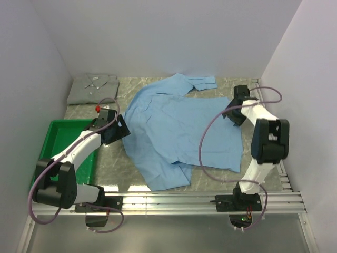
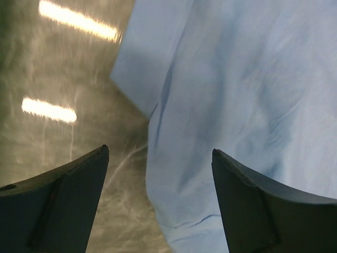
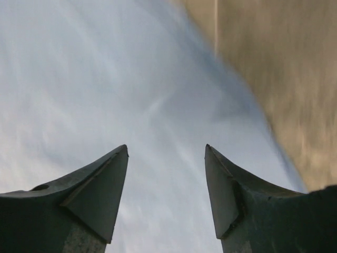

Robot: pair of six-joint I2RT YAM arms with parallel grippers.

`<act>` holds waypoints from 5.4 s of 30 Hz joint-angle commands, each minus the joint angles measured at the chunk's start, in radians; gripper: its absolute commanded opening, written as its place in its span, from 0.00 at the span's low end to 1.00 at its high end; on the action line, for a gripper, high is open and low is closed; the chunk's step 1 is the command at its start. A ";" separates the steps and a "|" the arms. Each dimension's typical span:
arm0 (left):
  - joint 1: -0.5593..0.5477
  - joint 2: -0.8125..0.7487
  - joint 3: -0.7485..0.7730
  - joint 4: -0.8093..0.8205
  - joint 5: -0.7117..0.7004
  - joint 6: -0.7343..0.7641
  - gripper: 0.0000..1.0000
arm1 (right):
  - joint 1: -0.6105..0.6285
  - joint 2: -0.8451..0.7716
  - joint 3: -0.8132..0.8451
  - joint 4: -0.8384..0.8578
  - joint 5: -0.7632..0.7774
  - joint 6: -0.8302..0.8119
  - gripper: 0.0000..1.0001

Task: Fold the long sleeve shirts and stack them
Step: Flatten the shirt out

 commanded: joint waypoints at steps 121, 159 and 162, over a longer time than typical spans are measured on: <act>-0.137 0.006 -0.065 -0.059 0.113 -0.264 0.55 | 0.978 -0.228 -0.372 -0.010 -0.042 -0.213 0.53; -0.136 0.022 -0.027 -0.074 0.038 -0.251 0.52 | 1.030 -0.363 -0.347 -0.410 -0.621 -0.291 0.09; -0.136 0.013 -0.028 -0.079 0.030 -0.249 0.53 | 1.032 -0.377 -0.329 -0.418 -0.581 -0.299 0.45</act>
